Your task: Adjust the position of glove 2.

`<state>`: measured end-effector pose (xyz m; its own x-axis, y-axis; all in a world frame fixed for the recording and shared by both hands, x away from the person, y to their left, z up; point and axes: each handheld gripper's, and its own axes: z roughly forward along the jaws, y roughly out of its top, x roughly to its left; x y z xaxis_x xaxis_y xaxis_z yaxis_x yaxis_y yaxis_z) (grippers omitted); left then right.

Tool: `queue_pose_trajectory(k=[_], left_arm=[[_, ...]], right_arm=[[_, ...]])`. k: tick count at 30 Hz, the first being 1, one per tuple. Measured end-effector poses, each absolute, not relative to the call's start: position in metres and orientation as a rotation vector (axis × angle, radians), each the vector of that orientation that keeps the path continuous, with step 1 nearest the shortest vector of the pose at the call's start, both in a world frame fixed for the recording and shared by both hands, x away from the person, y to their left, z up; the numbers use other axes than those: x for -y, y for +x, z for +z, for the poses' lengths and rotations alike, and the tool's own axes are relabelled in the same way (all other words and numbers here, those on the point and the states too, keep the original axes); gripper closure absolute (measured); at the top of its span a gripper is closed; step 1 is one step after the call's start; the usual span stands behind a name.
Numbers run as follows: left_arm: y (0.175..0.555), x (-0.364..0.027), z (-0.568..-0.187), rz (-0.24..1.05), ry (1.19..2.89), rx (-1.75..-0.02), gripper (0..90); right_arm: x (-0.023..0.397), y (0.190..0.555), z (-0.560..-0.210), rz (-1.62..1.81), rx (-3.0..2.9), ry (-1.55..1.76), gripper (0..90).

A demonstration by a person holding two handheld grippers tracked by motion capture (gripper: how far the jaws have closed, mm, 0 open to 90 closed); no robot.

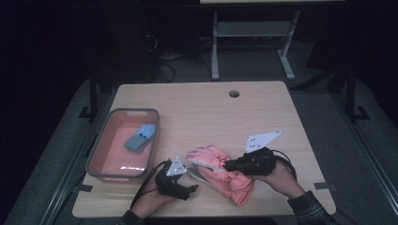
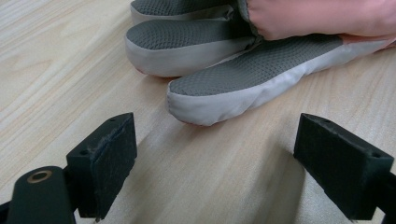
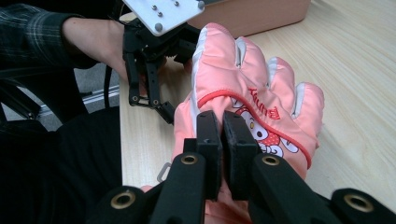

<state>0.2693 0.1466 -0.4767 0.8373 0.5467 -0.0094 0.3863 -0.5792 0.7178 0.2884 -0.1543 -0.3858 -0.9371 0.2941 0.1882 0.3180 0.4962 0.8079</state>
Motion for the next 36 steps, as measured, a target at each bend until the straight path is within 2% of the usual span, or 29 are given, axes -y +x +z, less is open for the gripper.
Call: queue_pose_trajectory(k=[28,32,36], left_arm=[[0.270,-0.146,-0.477,0.273,2.258,-0.673,12.4],[0.270,-0.145,-0.475,0.271,2.279,-0.683,12.7],[0.270,-0.146,-0.469,0.246,2.293,-0.714,20.0]], right_arm=[[0.134,0.288,-0.425,-1.209,2.811,-0.544,85.1],[0.136,0.288,-0.420,-1.254,2.781,-0.546,77.4],[0.140,0.289,-0.410,-1.319,2.750,-0.567,64.3]])
